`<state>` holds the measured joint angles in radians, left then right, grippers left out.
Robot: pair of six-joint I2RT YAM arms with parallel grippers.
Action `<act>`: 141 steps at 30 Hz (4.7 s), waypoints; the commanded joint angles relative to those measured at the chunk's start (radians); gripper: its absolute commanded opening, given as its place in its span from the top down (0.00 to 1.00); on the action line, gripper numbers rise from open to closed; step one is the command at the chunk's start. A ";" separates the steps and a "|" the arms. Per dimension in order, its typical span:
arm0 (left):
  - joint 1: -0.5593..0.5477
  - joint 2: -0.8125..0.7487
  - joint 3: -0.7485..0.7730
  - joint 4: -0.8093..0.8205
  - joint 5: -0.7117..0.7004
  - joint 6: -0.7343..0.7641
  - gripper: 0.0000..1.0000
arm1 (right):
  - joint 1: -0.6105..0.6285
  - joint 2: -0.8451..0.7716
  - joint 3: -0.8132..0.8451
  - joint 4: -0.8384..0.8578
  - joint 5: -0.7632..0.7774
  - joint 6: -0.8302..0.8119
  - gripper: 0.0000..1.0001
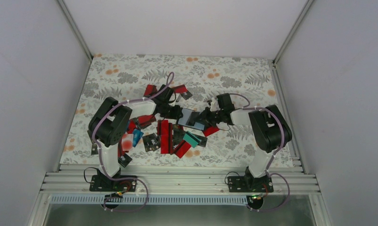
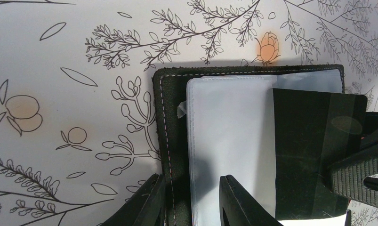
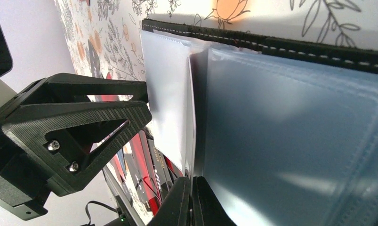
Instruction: Put the credit cards into the card holder
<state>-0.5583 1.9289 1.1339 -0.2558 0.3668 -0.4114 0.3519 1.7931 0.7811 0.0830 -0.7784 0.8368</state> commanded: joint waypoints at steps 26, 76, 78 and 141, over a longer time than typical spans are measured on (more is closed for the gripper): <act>-0.013 0.036 -0.005 0.017 0.049 -0.016 0.71 | 0.064 0.159 0.127 0.023 -0.051 -0.012 0.96; -0.014 -0.173 -0.029 -0.109 -0.141 -0.021 0.71 | 0.076 -0.084 0.189 -0.378 0.177 -0.251 0.00; -0.014 -0.229 -0.053 -0.132 -0.173 -0.028 0.70 | 0.076 -0.101 0.203 -0.414 0.212 -0.270 0.00; -0.399 -0.113 -0.229 -0.468 -0.473 -0.410 0.37 | 0.227 -0.414 0.005 -0.555 0.426 -0.364 0.00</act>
<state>-0.9447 1.7191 0.9821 -0.7269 -0.1177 -0.7830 0.5694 1.4120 0.8024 -0.4751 -0.3687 0.4938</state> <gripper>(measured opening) 0.653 0.997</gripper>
